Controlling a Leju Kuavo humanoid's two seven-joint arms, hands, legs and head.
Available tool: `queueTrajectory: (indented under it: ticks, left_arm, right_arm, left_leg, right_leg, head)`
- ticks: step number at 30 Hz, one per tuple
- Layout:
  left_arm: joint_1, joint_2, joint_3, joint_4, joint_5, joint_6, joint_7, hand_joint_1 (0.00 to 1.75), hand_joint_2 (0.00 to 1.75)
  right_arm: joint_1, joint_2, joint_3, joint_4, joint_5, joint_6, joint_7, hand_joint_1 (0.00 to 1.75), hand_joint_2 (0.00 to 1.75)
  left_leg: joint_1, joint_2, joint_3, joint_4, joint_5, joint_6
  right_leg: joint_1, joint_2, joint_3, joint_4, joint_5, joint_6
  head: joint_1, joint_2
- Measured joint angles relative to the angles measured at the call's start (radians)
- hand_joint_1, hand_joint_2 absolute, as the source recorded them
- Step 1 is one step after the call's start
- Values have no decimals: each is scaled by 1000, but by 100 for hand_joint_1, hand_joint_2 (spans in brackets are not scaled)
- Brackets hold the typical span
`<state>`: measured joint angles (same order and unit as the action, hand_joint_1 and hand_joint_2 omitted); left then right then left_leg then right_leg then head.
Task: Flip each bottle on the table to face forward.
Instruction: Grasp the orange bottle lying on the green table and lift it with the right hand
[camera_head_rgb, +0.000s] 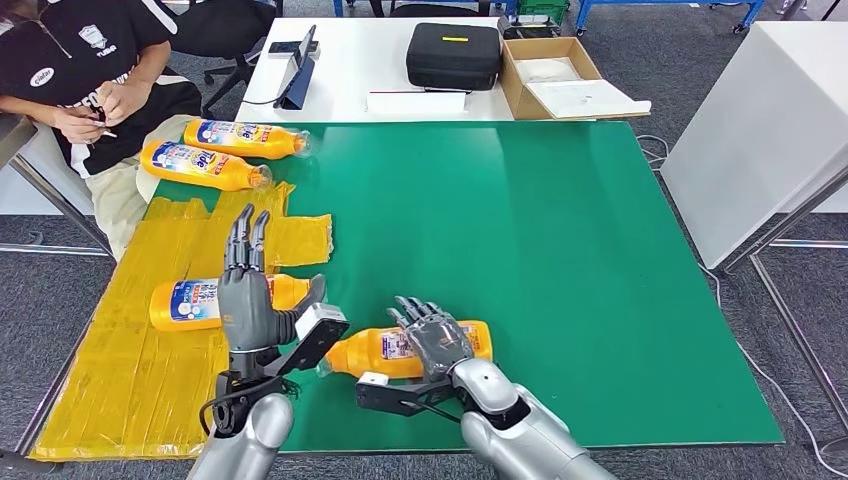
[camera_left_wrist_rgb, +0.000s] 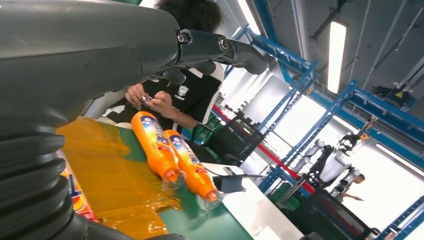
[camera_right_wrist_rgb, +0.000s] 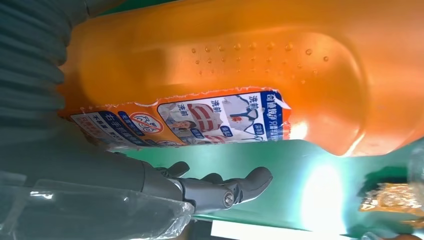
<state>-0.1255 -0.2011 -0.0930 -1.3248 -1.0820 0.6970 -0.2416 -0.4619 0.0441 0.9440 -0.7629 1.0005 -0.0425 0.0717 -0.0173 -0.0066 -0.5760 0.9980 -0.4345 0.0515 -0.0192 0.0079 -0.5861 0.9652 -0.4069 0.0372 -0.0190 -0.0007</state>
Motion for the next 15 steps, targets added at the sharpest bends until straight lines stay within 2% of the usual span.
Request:
queueTrajectory:
  ticks: [6, 15]
  left_arm:
    - [14, -2, 19, -2, 3, 0, -4, 0, 175]
    - [30, -2, 49, -10, 4, 0, -13, 0, 175]
  right_arm:
    - [-12, -27, 6, -10, -8, -5, 3, 0, 175]
    - [17, -93, 12, -112, 32, -44, 44, 0, 175]
  left_leg:
    - [-1, 0, 0, 0, 0, 0]
    - [-1, 0, -3, 0, 0, 0]
  right_leg:
    - [0, 0, 0, 0, 0, 0]
    - [0, 0, -3, 0, 0, 0]
  head:
    - [0, 0]
    - [0, 0]
